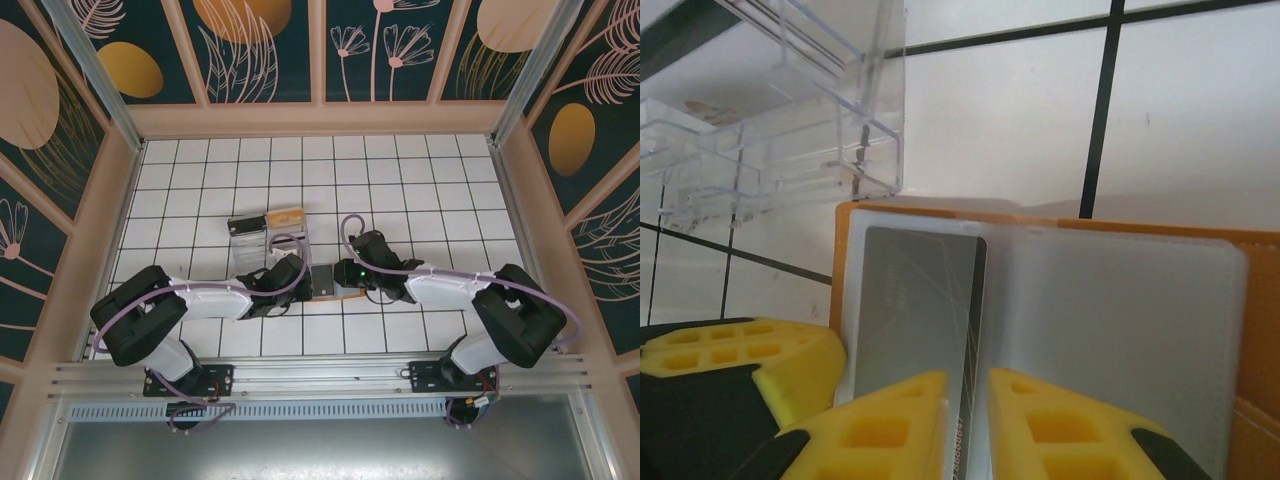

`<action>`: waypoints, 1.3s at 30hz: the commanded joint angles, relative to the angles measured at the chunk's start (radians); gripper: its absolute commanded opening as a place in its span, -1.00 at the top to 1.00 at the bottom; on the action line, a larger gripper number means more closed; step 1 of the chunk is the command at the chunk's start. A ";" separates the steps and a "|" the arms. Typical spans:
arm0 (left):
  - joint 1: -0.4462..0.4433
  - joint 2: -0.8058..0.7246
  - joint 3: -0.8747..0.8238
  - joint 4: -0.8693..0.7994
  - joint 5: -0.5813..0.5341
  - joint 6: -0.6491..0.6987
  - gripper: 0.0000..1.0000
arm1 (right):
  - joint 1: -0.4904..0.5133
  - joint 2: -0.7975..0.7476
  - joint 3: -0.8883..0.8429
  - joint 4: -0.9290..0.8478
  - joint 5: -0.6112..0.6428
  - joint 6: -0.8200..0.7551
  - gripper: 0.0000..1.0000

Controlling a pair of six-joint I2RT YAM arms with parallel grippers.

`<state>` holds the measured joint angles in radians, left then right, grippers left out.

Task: Take the credit cards out of the card holder

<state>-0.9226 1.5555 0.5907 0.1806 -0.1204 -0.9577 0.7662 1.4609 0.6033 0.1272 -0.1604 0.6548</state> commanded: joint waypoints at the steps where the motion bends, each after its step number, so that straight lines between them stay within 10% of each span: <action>1: 0.004 0.025 -0.018 0.018 0.007 0.004 1.00 | -0.017 0.029 0.003 0.072 -0.072 0.047 0.61; 39: 0.004 0.012 -0.032 0.026 0.031 -0.019 1.00 | -0.052 0.124 -0.042 0.179 -0.203 0.128 0.70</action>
<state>-0.9226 1.5661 0.5758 0.2287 -0.1101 -0.9646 0.7185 1.5860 0.5747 0.2684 -0.3290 0.7689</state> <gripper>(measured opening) 0.069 0.149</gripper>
